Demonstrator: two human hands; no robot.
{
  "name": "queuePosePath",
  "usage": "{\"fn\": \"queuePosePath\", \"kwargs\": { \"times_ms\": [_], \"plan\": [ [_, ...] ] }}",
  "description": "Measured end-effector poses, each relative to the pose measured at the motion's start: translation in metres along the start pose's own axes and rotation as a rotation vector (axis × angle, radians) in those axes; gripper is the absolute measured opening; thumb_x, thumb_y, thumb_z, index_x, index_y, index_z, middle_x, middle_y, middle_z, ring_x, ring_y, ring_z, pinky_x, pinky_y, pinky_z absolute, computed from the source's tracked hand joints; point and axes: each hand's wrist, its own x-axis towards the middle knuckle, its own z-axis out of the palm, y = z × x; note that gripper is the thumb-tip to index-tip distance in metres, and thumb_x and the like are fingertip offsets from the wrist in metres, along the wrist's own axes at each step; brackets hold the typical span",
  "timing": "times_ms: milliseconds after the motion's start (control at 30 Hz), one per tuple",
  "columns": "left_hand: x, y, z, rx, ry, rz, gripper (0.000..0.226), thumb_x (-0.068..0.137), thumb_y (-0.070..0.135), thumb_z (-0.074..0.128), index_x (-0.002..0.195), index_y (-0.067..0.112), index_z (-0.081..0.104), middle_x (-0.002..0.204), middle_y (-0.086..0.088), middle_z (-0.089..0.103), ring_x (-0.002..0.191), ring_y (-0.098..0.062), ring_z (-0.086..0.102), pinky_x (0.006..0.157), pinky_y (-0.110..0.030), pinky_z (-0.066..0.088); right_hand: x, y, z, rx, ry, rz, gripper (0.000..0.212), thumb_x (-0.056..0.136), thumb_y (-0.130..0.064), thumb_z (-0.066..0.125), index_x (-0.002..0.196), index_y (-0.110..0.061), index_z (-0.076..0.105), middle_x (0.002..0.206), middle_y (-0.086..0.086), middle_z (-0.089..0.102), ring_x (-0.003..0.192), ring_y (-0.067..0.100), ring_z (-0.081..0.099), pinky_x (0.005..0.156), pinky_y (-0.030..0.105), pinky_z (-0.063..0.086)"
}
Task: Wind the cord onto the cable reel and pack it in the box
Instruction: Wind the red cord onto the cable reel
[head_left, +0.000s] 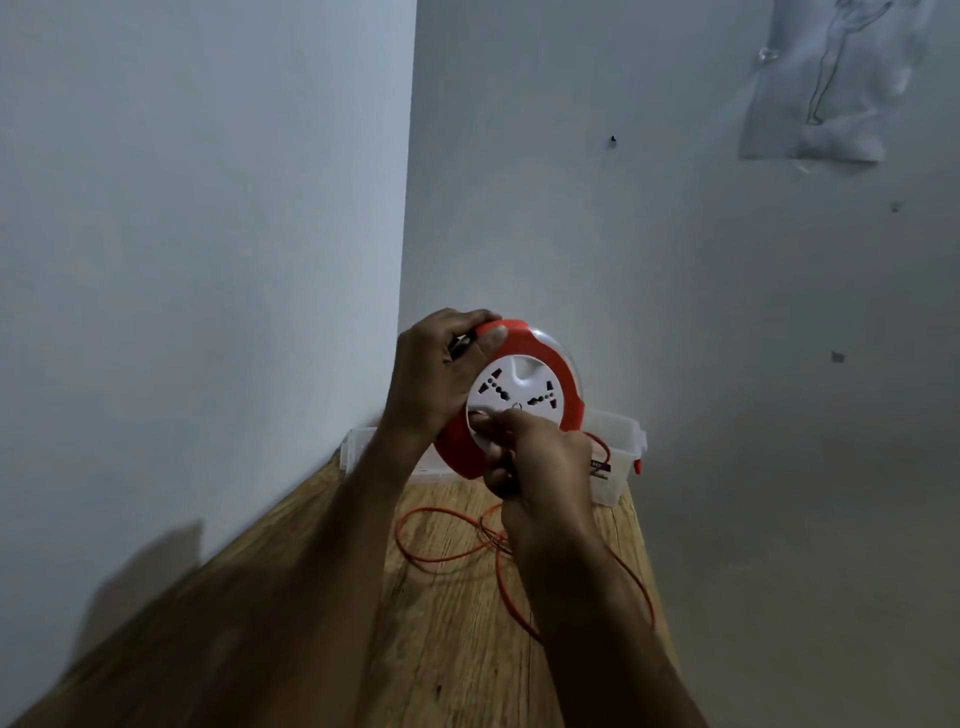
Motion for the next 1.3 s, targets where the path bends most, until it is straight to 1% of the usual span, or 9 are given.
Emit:
{"fn": "queuePosePath", "kwargs": {
  "times_ms": [133,233,300,467,600,800,1000,1100,1300],
  "plan": [
    [0.006,-0.001,-0.015,-0.052,0.047,-0.054,0.037,0.095,0.039,0.06,0.121,0.014,0.067,0.113,-0.002,0.072,0.093,-0.011,0.071,0.076,-0.03,0.061,0.002,-0.009,-0.006,-0.281,0.005,-0.263,0.006,0.09,-0.007,0.066,0.095,-0.005,0.068,0.081,0.014,0.075,0.05,0.01,0.062,0.045,0.021,0.046],
    [0.009,0.0,-0.025,-0.08,0.05,-0.085,0.037,0.094,0.04,0.061,0.121,0.015,0.068,0.114,-0.001,0.072,0.095,-0.013,0.071,0.079,-0.032,0.061,0.01,-0.016,-0.014,-0.803,0.151,-0.824,0.015,0.086,-0.012,0.074,0.101,-0.012,0.07,0.09,0.003,0.077,0.069,0.01,0.072,0.06,0.027,0.06],
    [0.01,0.003,-0.028,-0.066,0.045,-0.082,0.036,0.094,0.038,0.061,0.122,0.015,0.067,0.116,-0.001,0.072,0.097,-0.013,0.07,0.08,-0.029,0.061,0.012,-0.022,-0.018,-1.07,0.088,-1.111,0.029,0.085,-0.01,0.075,0.113,-0.017,0.07,0.109,0.004,0.074,0.082,0.015,0.073,0.074,0.031,0.061],
    [0.009,0.005,-0.028,-0.051,0.003,-0.082,0.037,0.093,0.036,0.062,0.123,0.014,0.067,0.118,-0.001,0.071,0.098,-0.013,0.069,0.081,-0.024,0.059,0.017,-0.027,-0.023,-1.639,-0.298,-1.222,0.064,0.084,-0.004,0.074,0.136,-0.037,0.057,0.155,0.01,0.033,0.095,0.022,0.067,0.069,0.018,0.048],
    [0.008,0.007,-0.028,-0.06,-0.065,-0.073,0.038,0.091,0.035,0.064,0.122,0.013,0.068,0.117,-0.002,0.071,0.097,-0.013,0.07,0.08,-0.029,0.061,0.021,-0.022,-0.025,-1.828,-0.319,-1.087,0.078,0.091,-0.007,0.066,0.148,-0.049,0.035,0.164,0.005,0.003,0.107,0.025,0.062,0.079,0.024,0.053],
    [0.007,0.006,-0.021,-0.019,-0.073,-0.06,0.037,0.092,0.034,0.065,0.122,0.013,0.068,0.118,-0.003,0.071,0.097,-0.014,0.07,0.082,-0.028,0.06,0.025,0.0,-0.02,-1.641,-0.09,-1.214,0.057,0.068,-0.012,0.09,0.119,-0.032,0.072,0.134,0.023,0.06,0.08,0.037,0.074,0.065,0.044,0.064],
    [0.006,0.008,-0.016,0.016,-0.073,0.005,0.036,0.091,0.034,0.067,0.119,0.012,0.069,0.114,-0.002,0.072,0.096,-0.005,0.065,0.079,-0.006,0.05,0.031,0.016,-0.021,-1.467,0.065,-1.29,0.066,0.076,-0.021,0.085,0.137,-0.022,0.06,0.098,0.022,0.074,0.065,0.028,0.071,0.062,0.04,0.062],
    [0.005,0.012,-0.012,0.02,-0.083,0.038,0.035,0.091,0.033,0.067,0.118,0.011,0.069,0.112,-0.003,0.072,0.093,-0.003,0.063,0.079,-0.003,0.047,0.029,0.013,-0.021,-1.263,0.075,-1.291,0.059,0.074,-0.016,0.083,0.13,-0.012,0.066,0.09,0.017,0.077,0.064,0.024,0.072,0.068,0.041,0.064],
    [0.002,0.018,-0.004,0.003,-0.041,0.059,0.034,0.092,0.032,0.066,0.118,0.009,0.07,0.109,-0.004,0.073,0.093,-0.005,0.064,0.079,-0.006,0.049,0.029,0.01,-0.016,-1.01,0.265,-1.155,0.055,0.079,-0.043,0.081,0.122,-0.012,0.068,0.1,0.004,0.077,0.071,0.011,0.071,0.073,0.003,0.044]
  ]
}}
